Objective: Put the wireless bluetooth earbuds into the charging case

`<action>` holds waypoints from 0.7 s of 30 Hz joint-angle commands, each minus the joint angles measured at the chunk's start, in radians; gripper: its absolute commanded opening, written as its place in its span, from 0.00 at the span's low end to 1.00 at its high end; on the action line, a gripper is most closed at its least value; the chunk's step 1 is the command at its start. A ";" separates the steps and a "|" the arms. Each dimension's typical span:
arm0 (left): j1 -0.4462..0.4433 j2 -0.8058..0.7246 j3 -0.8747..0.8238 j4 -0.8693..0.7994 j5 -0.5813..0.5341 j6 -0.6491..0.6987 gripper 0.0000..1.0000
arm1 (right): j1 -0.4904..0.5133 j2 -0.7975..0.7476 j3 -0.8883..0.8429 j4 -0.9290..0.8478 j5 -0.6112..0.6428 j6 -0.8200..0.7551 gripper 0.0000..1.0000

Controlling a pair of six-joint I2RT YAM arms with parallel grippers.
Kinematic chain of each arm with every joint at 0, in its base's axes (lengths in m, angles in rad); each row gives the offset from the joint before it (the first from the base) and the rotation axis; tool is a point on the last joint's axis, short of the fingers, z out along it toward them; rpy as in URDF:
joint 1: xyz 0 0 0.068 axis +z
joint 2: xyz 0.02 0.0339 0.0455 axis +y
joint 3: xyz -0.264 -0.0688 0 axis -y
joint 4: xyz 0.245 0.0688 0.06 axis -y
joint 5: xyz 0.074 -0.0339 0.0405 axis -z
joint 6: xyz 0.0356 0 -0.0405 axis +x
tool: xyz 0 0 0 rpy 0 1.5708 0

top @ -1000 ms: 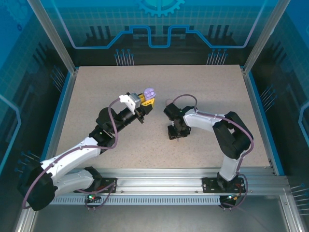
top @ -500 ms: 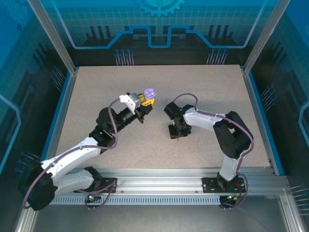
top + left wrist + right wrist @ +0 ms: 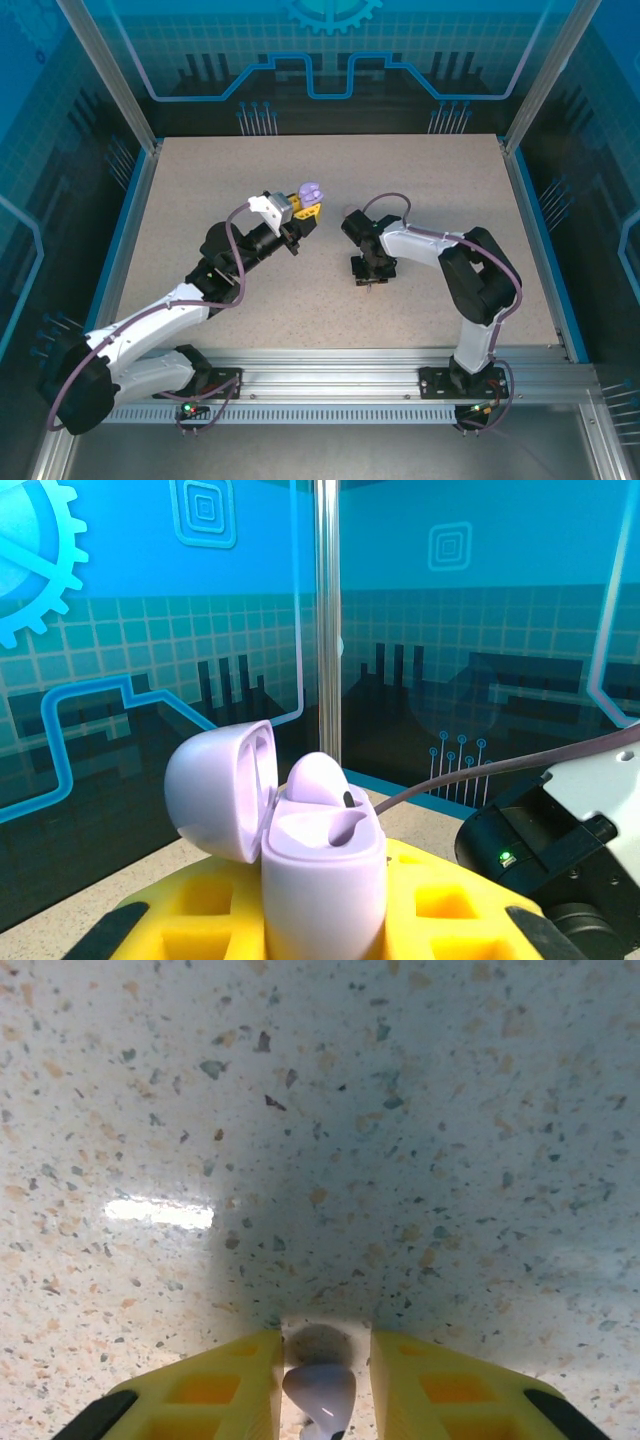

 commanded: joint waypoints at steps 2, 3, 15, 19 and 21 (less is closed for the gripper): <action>0.005 0.002 0.003 0.051 0.005 -0.020 0.00 | -0.013 0.036 0.007 -0.021 -0.025 0.032 0.29; 0.005 0.003 0.003 0.051 0.003 -0.017 0.00 | -0.012 0.036 0.007 -0.021 -0.025 0.034 0.28; 0.005 0.014 0.006 0.060 0.005 -0.021 0.00 | -0.009 -0.015 0.001 -0.011 -0.034 0.040 0.20; 0.005 0.015 0.009 0.061 0.009 -0.023 0.00 | -0.010 -0.026 0.010 -0.023 -0.025 0.041 0.37; 0.005 0.015 0.009 0.062 0.009 -0.024 0.00 | -0.010 -0.029 0.015 -0.038 -0.015 0.055 0.41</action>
